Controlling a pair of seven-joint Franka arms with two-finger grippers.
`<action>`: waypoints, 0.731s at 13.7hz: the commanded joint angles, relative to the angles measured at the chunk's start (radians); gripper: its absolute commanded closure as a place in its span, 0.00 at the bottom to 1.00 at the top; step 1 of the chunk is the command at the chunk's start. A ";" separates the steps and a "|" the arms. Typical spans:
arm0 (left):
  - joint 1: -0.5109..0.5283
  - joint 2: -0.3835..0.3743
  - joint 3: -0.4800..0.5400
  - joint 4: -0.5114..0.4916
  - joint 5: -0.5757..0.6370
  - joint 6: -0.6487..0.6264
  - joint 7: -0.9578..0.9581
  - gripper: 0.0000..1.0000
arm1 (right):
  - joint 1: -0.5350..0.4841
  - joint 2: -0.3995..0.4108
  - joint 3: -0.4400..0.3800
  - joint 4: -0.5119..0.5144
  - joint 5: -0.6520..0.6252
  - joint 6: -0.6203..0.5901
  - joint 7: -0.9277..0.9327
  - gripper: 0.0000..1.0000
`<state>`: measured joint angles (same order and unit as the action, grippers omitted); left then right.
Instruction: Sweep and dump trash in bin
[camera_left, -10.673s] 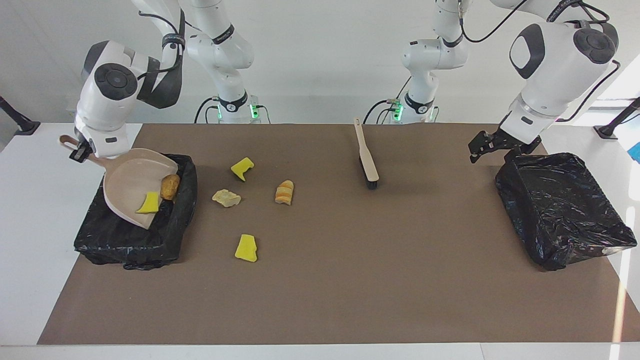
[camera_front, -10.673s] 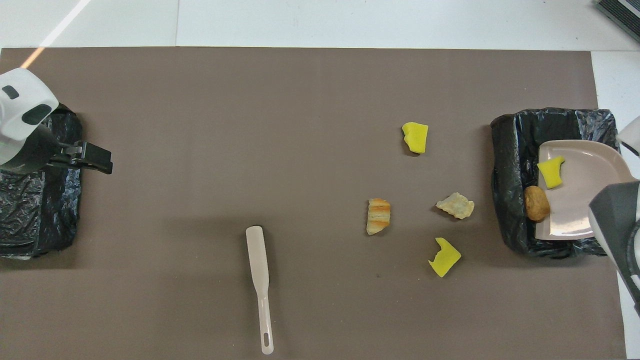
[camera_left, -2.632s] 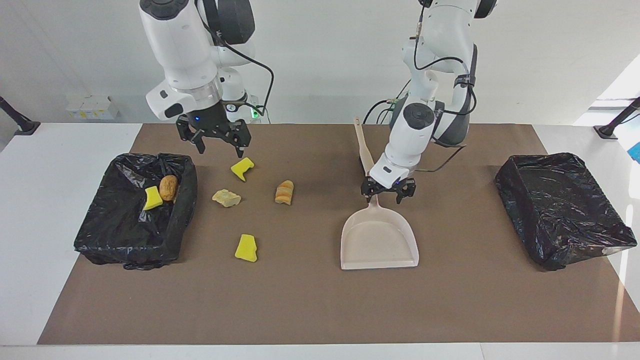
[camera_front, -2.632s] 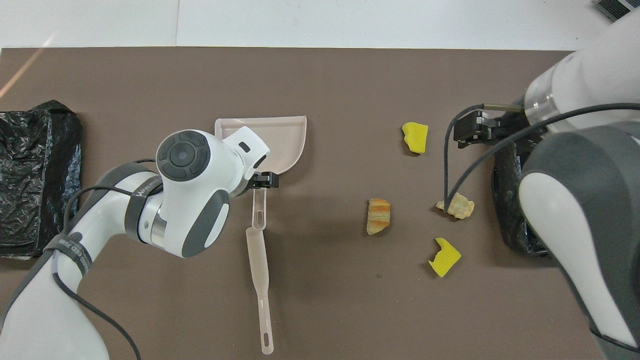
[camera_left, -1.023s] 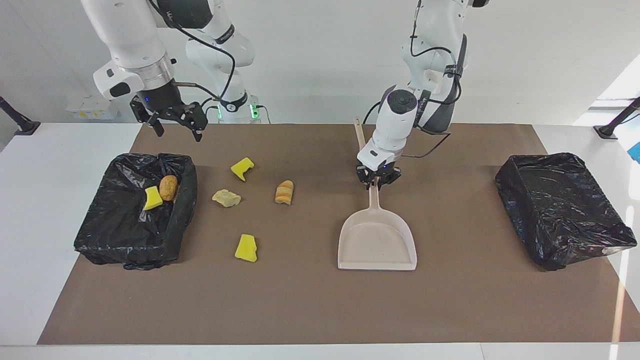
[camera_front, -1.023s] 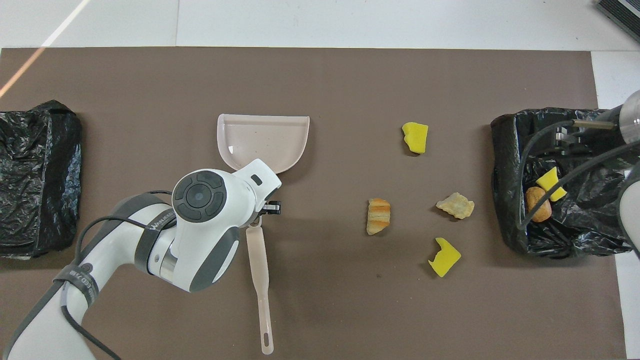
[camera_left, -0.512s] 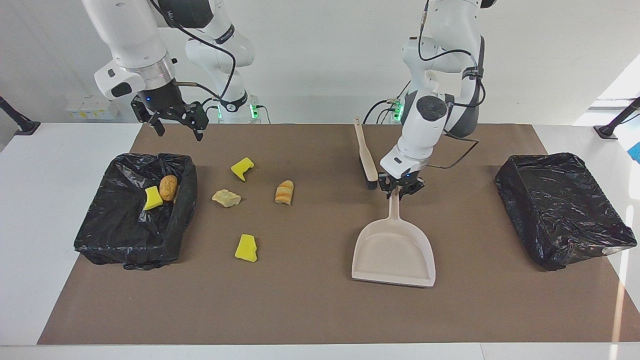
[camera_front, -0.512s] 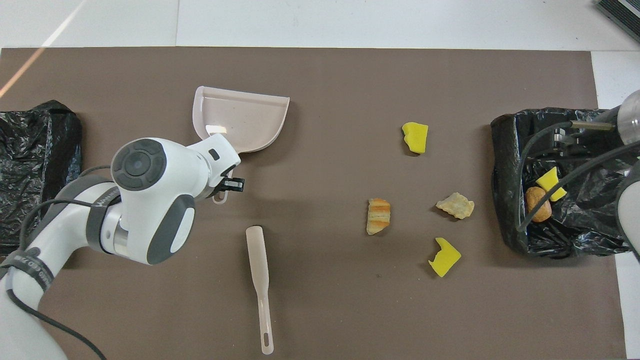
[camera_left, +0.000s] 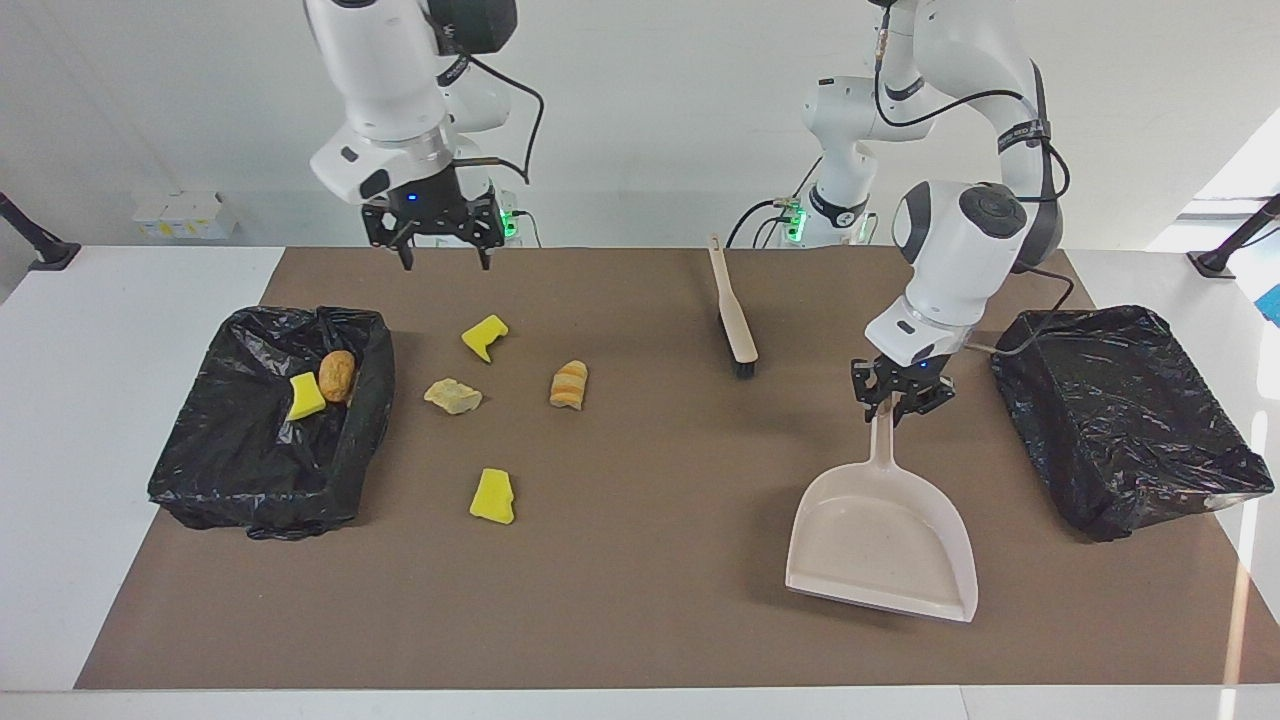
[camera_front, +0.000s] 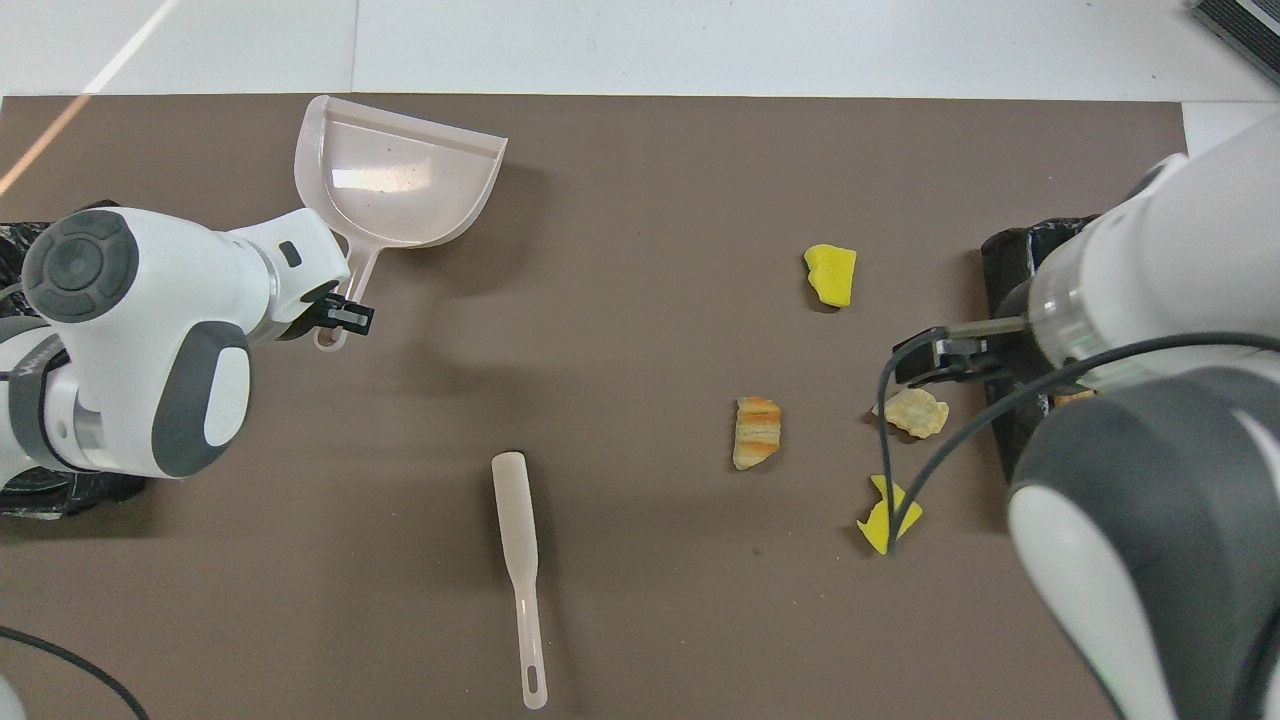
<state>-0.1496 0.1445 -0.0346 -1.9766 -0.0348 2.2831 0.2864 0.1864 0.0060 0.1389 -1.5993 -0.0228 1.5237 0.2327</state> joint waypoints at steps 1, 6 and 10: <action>0.093 0.010 -0.010 0.030 0.001 -0.063 0.297 1.00 | 0.105 -0.050 -0.002 -0.119 0.024 0.053 0.040 0.00; 0.254 0.004 -0.010 0.028 0.001 -0.143 0.754 1.00 | 0.345 -0.057 -0.001 -0.298 0.101 0.237 0.279 0.00; 0.303 -0.011 -0.002 0.010 0.054 -0.182 1.063 1.00 | 0.510 0.058 -0.002 -0.344 0.156 0.469 0.515 0.00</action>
<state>0.1427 0.1462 -0.0293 -1.9686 -0.0222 2.1235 1.2352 0.6526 0.0147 0.1480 -1.9314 0.0981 1.9335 0.6920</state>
